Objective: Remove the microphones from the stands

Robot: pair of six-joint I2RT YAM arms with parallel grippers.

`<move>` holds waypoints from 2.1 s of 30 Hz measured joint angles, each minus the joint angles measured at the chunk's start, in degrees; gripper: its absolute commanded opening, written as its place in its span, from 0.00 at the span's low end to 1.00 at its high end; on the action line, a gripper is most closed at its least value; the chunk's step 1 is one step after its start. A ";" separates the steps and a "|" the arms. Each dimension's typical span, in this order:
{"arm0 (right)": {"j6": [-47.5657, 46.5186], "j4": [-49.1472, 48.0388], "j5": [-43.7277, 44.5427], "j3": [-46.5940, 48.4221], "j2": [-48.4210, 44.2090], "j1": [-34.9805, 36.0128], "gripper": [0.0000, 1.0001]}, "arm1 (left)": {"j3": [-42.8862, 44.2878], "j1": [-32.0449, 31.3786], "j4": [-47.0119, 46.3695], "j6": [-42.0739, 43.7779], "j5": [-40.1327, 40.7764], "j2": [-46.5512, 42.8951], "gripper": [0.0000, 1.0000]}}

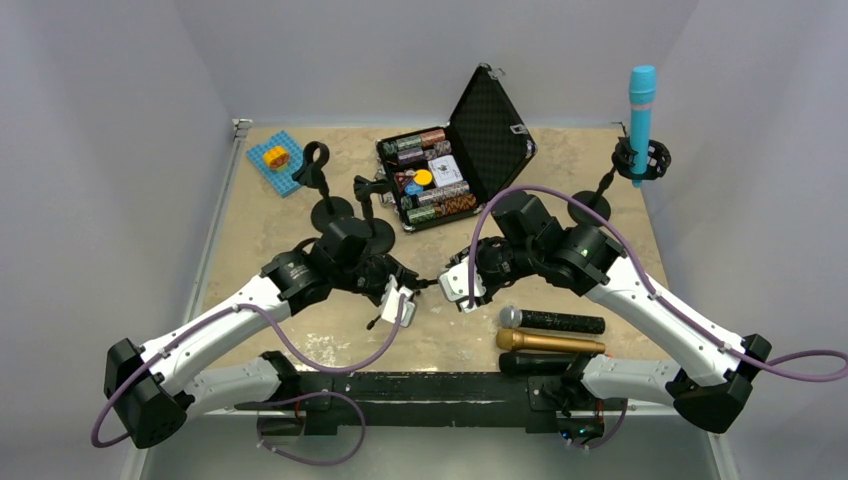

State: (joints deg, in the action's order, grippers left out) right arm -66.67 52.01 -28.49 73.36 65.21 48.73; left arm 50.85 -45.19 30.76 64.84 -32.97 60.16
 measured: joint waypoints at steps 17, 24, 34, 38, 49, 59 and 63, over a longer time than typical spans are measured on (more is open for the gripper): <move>-0.50 -3.45 1.75 0.00 -0.35 -0.55 0.00 | 18.45 10.88 10.73 -47.58 -7.17 16.22 0.06; -0.37 -1.99 1.31 0.00 -0.35 -0.35 0.00 | 12.41 14.45 3.54 -73.61 -14.47 16.20 0.51; -0.24 -0.44 0.52 0.00 0.17 -0.26 0.00 | 13.07 14.23 2.01 -56.41 -13.05 7.54 0.63; -0.24 -0.39 0.46 0.00 0.17 -0.26 0.00 | 8.92 11.54 1.46 -36.76 -12.20 -1.79 0.62; 0.09 -0.46 0.39 0.13 0.39 -0.26 0.00 | 2.91 2.60 1.46 -4.96 -7.08 -0.61 0.57; 0.28 -0.46 0.39 0.13 0.39 -0.26 0.00 | 2.64 2.05 1.81 2.29 -3.85 3.15 0.31; 0.55 -0.15 0.24 0.13 0.39 -0.13 0.00 | 2.64 2.03 2.23 2.75 -2.75 3.37 0.26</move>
State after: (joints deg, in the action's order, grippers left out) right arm -66.13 51.86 -28.25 73.49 65.60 48.60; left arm 53.49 -43.16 32.99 67.59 -35.73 63.53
